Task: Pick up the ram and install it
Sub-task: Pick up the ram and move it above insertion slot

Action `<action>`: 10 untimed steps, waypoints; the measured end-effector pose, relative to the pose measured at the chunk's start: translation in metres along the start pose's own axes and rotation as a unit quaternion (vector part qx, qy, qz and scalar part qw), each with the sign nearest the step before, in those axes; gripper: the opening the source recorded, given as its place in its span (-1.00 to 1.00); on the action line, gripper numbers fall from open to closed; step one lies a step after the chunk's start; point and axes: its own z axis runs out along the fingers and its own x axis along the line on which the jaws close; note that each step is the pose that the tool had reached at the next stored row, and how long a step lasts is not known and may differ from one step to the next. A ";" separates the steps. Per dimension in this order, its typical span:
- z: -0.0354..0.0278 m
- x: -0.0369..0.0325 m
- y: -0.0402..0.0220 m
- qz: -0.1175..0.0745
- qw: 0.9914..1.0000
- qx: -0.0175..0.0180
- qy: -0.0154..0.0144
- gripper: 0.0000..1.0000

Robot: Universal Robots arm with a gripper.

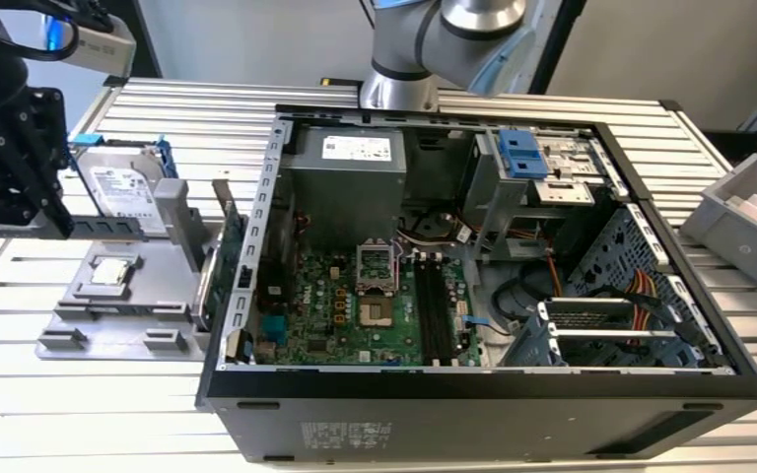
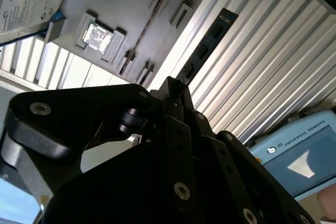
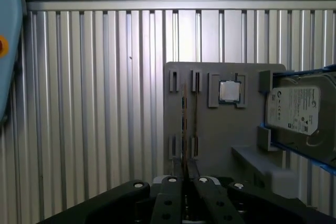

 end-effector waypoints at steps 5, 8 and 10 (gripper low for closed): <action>-0.0002 -0.0003 -0.0113 0.000 1.000 0.000 0.000 -1.00; -0.0004 -0.0005 -0.0182 0.000 1.000 0.000 0.000 -1.00; -0.0005 -0.0006 -0.0224 -0.001 1.000 0.000 0.000 -1.00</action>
